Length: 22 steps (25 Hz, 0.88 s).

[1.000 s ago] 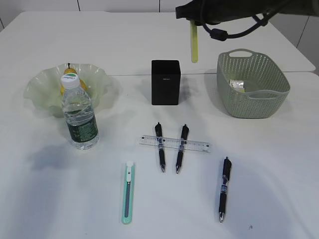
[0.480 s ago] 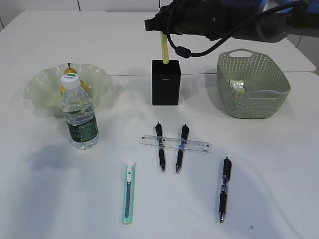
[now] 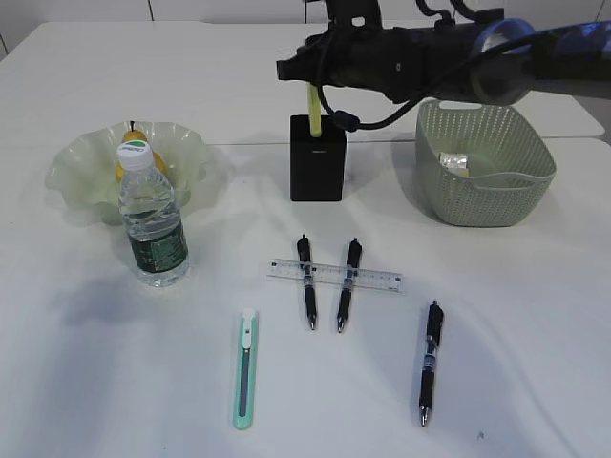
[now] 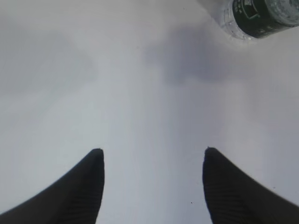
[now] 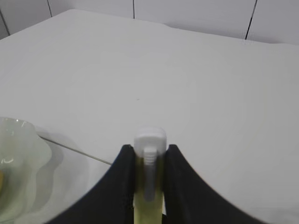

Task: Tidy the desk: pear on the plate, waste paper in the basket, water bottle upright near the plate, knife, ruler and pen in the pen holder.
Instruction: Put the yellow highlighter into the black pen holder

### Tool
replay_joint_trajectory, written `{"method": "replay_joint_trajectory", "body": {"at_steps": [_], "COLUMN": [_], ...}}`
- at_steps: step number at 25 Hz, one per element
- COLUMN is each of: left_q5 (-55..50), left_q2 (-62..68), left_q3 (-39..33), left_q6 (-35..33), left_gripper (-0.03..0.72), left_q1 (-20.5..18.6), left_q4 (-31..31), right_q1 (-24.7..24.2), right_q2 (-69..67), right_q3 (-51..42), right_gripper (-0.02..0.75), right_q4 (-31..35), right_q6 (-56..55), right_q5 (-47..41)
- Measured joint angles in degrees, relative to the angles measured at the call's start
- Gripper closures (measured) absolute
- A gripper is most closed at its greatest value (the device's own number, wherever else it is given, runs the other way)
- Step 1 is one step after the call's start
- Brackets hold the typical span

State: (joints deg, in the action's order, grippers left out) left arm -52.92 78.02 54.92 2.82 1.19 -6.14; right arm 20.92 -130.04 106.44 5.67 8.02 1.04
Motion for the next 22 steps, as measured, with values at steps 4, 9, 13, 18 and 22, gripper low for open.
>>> {"method": "replay_joint_trajectory", "body": {"at_steps": [4, 9, 13, 18, 22], "left_q5": [0.00, 0.00, 0.00, 0.00, 0.00], "left_q2": [0.00, 0.00, 0.00, 0.00, 0.00], "left_q3": [0.00, 0.00, 0.00, 0.00, 0.00], "left_q6": [0.00, 0.00, 0.00, 0.00, 0.00], "left_gripper": [0.222, 0.221, 0.222, 0.222, 0.222], "left_q1": [0.00, 0.00, 0.00, 0.00, 0.00], "left_q4": [0.00, 0.00, 0.00, 0.00, 0.00], "right_q1": [0.00, 0.00, 0.00, 0.00, 0.00], "right_q2": [-1.23, -1.65, -1.65, -1.65, -1.65], "right_q3": [0.02, 0.02, 0.02, 0.02, 0.02], "right_gripper": [0.617, 0.545, 0.432, 0.407, 0.403], "right_q4": [0.73, 1.08, 1.08, 1.08, 1.08], "right_q6": [0.00, 0.93, 1.57, 1.88, 1.88], "right_q5": [0.00, 0.00, -1.04, -1.62, -3.35]}}
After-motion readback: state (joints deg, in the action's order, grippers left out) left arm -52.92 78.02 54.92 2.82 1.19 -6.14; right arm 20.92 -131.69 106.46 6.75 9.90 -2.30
